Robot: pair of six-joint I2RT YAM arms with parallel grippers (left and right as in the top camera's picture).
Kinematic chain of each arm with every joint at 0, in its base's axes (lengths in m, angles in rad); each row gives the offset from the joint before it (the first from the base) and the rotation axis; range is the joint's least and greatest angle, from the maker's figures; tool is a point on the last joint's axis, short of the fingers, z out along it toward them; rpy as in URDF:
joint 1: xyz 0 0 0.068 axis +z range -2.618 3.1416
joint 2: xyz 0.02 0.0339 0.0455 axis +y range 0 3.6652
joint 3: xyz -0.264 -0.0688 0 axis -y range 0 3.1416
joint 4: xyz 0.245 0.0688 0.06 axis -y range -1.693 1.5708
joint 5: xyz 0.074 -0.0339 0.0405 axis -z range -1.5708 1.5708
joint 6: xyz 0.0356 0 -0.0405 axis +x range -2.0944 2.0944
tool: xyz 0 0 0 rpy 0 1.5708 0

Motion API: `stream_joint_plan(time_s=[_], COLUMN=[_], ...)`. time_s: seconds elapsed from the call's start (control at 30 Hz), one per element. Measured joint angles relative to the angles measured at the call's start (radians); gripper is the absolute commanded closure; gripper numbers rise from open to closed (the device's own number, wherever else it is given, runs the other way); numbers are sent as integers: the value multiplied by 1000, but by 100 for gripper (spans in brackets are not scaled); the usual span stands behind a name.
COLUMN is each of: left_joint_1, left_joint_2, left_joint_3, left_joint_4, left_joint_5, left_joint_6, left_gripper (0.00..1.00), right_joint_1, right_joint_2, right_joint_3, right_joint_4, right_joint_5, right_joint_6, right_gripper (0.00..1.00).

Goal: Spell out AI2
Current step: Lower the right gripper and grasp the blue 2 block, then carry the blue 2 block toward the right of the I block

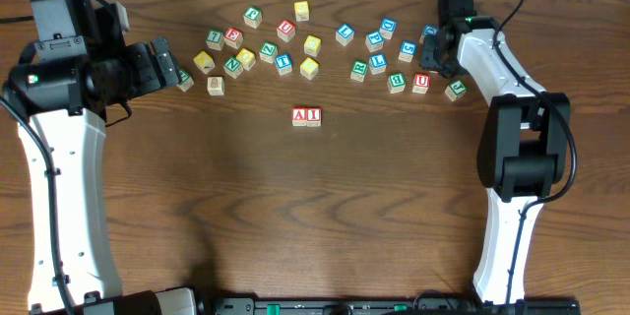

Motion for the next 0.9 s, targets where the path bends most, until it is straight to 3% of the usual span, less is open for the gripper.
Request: stream_joint_plan(time_s=[0.67, 0.9], left_joint_1=[0, 0], left_joint_2=[0, 0], left_joint_3=[0, 0], left_joint_4=[0, 0], left_joint_5=[0, 0], left_joint_6=[0, 0], left_gripper=[1, 1], right_joint_1=[0, 0], right_joint_2=[-2, -105], right_joint_3=[0, 0], right_joint_4=[7, -19], right_joint_5=[0, -2], right_joint_6=[-6, -14], right_gripper=[75, 75])
